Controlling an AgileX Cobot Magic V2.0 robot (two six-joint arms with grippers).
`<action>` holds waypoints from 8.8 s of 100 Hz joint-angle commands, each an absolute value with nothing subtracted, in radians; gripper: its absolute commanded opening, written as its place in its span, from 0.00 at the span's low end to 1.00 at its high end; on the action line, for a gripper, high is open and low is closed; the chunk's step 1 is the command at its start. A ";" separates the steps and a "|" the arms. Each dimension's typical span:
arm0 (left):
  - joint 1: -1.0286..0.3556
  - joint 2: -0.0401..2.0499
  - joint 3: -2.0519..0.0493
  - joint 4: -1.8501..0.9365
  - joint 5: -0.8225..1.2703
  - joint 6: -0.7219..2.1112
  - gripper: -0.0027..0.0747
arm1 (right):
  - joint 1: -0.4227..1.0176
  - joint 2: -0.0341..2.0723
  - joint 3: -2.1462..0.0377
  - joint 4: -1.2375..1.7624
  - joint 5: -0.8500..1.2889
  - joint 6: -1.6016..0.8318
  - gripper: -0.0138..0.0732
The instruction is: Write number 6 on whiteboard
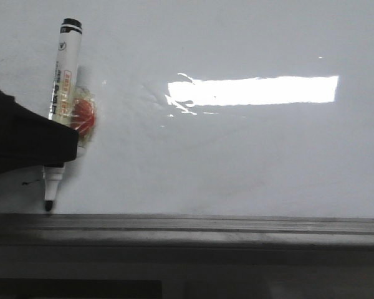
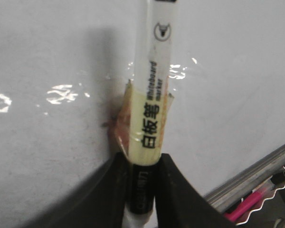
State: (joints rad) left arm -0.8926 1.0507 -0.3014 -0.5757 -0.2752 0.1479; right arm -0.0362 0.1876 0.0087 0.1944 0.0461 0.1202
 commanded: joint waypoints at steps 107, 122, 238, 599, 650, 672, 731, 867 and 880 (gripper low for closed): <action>-0.961 0.955 -0.497 -0.014 0.009 0.151 0.01 | 0.813 0.463 -0.313 0.135 0.179 -0.238 0.33; -0.989 0.955 -0.496 0.058 0.012 0.151 0.01 | 0.912 0.598 -0.372 0.135 0.052 -0.238 0.58; -1.100 0.953 -0.496 0.147 0.000 0.151 0.31 | 1.055 1.016 -0.625 0.378 -0.038 -0.236 0.09; -1.011 0.954 -0.510 -0.160 0.025 0.303 0.01 | 0.950 1.062 -0.832 0.417 0.298 -0.239 0.24; -0.760 0.954 -0.510 -0.473 0.103 0.000 0.01 | 0.907 1.060 -0.832 0.421 0.379 -0.236 0.67; -0.668 0.964 -0.510 -0.531 0.134 -0.041 0.01 | 0.907 1.060 -0.832 0.423 0.391 -0.236 0.66; -0.668 0.973 -0.510 -0.557 0.132 -0.030 0.66 | 0.907 1.060 -0.832 0.423 0.372 -0.236 0.66; -0.668 0.139 -0.200 -0.408 0.097 0.126 0.01 | 0.907 0.171 -0.218 0.327 0.085 -0.236 0.09; -0.668 0.139 -0.200 -0.408 0.097 0.126 0.01 | 0.907 0.171 -0.207 0.327 0.088 -0.236 0.09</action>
